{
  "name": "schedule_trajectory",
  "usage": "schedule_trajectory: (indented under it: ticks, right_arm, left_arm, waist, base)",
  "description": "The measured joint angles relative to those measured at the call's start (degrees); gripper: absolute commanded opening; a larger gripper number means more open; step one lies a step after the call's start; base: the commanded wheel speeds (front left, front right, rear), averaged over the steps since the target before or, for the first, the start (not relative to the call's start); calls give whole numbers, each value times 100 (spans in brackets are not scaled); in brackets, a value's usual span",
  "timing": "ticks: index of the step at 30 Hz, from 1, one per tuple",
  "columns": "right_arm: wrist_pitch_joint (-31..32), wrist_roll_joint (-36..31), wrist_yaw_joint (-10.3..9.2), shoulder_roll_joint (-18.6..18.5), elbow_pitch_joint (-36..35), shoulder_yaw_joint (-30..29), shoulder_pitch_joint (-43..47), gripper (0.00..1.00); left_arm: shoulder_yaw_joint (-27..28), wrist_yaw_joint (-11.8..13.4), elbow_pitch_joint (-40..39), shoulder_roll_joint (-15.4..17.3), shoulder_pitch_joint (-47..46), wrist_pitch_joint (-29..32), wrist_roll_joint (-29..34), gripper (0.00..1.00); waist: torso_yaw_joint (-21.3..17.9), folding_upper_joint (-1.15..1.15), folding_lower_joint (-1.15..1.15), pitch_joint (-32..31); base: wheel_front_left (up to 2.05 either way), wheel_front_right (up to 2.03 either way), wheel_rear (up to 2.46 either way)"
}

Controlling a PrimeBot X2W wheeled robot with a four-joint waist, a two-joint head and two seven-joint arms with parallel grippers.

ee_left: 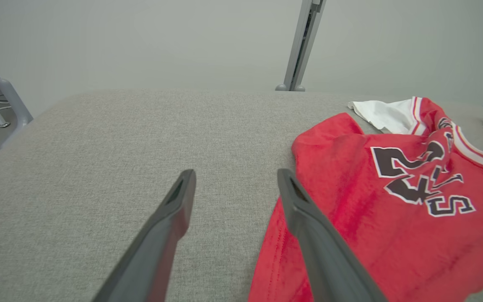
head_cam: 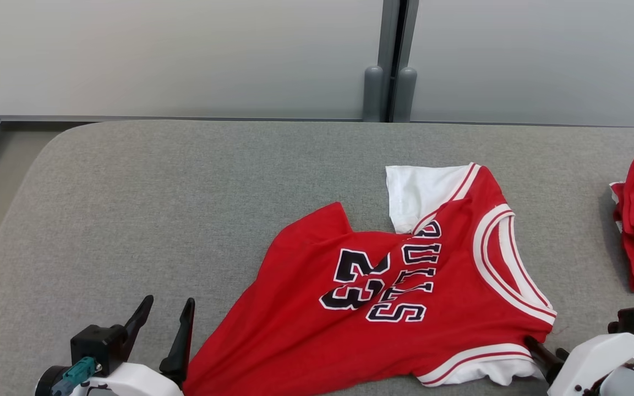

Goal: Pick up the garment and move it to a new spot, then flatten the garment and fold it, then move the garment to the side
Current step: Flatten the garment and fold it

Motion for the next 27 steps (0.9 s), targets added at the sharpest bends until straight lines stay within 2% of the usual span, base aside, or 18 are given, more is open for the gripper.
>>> schedule_trajectory:
  ticks: [3, 4, 5, 6, 11, 18, 27]
  right_arm:
    - [-145, 133, 0, -3, 174, 86, -106, 100]
    - [-205, 174, 0, -3, 221, 119, -140, 96]
    - [-258, 191, 0, -4, 260, 170, -170, 42]
    - [-353, 219, 0, 1, 311, 287, -196, 0]
    - [-645, 312, 0, -33, 310, 461, -197, 0]
    - [-1080, 313, 0, -200, -66, 731, -363, 0]
    - [-1054, 670, 0, -250, -256, 1474, -1078, 0]
  left_arm:
    - [-21, 0, 11, -3, -5, 5, -1, 100]
    - [-24, 0, 19, 0, -6, 5, -2, 100]
    - [-33, 0, 25, 0, -7, 8, -2, 100]
    - [-52, 0, 35, -2, -6, 24, -4, 100]
    - [-64, 8, 54, 14, 16, 43, -38, 100]
    - [-108, 34, 18, 37, 79, 82, -45, 100]
    - [-193, 38, -22, 16, 82, 97, -46, 100]
  waist:
    - [53, 0, 0, -14]
    - [75, 0, 0, -20]
    - [100, 0, 0, -30]
    - [153, 0, 0, -52]
    - [305, 0, 0, -131]
    - [528, 0, 0, -245]
    - [843, 0, 0, -217]
  base:
    - [0, 0, 0]
    - [0, 0, 0]
    - [0, 0, 0]
    - [0, 0, 0]
    - [0, 0, 0]
    - [0, 0, 0]
    - [0, 0, 0]
